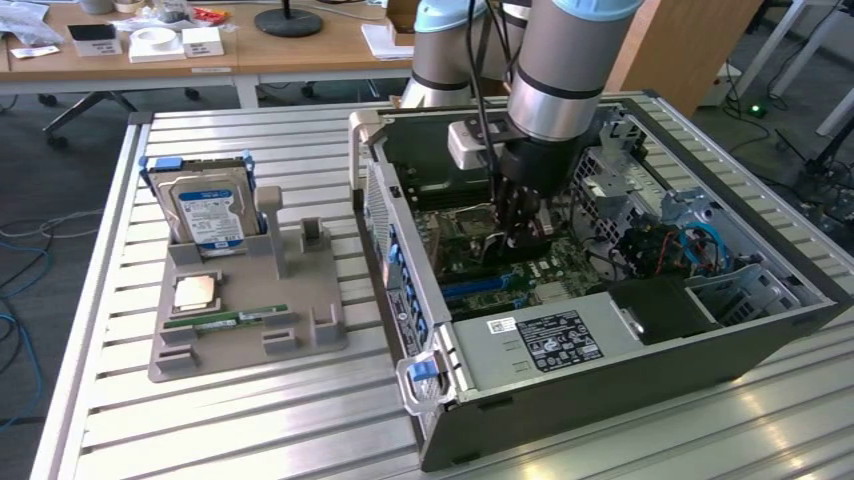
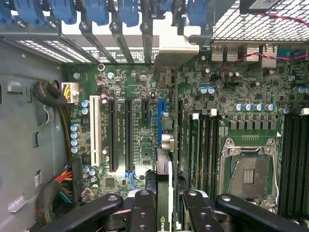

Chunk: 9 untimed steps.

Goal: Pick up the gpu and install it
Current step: 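Insert the gpu into the slot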

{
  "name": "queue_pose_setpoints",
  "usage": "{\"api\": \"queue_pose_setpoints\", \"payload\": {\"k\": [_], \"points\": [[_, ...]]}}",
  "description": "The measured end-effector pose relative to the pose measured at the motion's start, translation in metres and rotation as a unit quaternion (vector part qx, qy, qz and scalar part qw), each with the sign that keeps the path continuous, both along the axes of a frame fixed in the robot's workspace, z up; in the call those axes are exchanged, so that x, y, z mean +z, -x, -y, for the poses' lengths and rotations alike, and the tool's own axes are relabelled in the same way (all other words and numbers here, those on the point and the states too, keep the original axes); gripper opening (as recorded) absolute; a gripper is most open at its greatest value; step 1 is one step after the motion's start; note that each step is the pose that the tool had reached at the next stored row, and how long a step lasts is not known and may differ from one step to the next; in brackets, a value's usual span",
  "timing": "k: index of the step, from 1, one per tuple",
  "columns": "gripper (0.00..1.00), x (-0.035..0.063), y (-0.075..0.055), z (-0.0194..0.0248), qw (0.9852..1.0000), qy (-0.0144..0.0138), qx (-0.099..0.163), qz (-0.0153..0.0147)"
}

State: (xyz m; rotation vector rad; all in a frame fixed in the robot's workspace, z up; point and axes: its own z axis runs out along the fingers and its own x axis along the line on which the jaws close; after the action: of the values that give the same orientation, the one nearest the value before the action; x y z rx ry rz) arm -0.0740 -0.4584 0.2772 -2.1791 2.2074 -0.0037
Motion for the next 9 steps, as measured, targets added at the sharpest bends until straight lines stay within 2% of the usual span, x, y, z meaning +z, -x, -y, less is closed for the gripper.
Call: {"api": "queue_pose_setpoints", "payload": {"k": [9], "points": [[0.26,0.0000,0.0025,0.0020,1.0000,0.0000,0.000,0.0000]]}}
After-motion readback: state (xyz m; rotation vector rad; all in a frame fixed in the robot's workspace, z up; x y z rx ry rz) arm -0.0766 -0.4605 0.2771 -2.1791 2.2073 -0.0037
